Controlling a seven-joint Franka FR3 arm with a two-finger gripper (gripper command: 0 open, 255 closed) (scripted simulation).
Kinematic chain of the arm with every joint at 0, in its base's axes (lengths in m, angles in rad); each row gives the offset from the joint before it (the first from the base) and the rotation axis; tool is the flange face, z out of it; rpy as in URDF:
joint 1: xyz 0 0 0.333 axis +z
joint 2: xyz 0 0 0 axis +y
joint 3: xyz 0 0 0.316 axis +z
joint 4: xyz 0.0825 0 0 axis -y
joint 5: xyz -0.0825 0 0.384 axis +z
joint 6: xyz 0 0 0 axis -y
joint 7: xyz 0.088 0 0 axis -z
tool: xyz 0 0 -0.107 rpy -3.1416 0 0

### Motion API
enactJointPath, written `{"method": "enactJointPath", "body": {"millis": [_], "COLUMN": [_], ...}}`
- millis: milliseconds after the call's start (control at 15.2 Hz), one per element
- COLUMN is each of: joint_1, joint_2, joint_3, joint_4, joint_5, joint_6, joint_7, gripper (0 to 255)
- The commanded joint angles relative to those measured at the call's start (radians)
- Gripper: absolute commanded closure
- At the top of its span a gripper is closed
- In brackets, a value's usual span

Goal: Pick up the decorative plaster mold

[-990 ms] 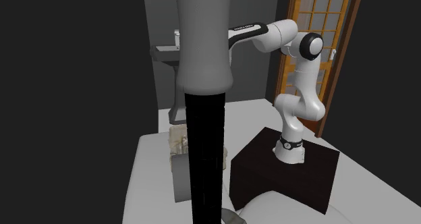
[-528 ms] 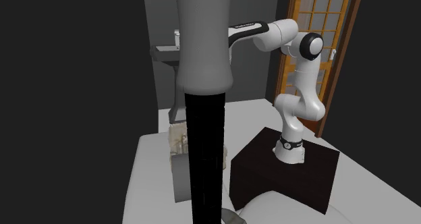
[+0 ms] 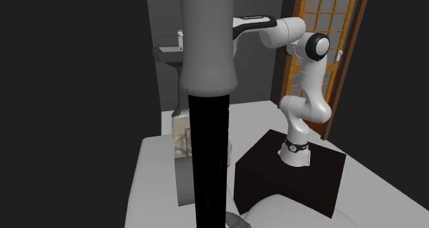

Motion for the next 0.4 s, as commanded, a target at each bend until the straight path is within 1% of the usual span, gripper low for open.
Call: {"method": "enactJointPath", "body": {"millis": [0,198,330], "joint_1": [-0.001,-0.002,-0.003], "joint_2": [0.001,0.002,0.002], "joint_3": [-0.001,-0.003,-0.003], "joint_4": [0.025,0.062,0.063], "joint_5": [-0.006,-0.015,-0.015], "joint_6": [-0.017,-0.042,-0.043], "joint_7": [0.018,0.045,0.047], "gripper": [255,255,255]}}
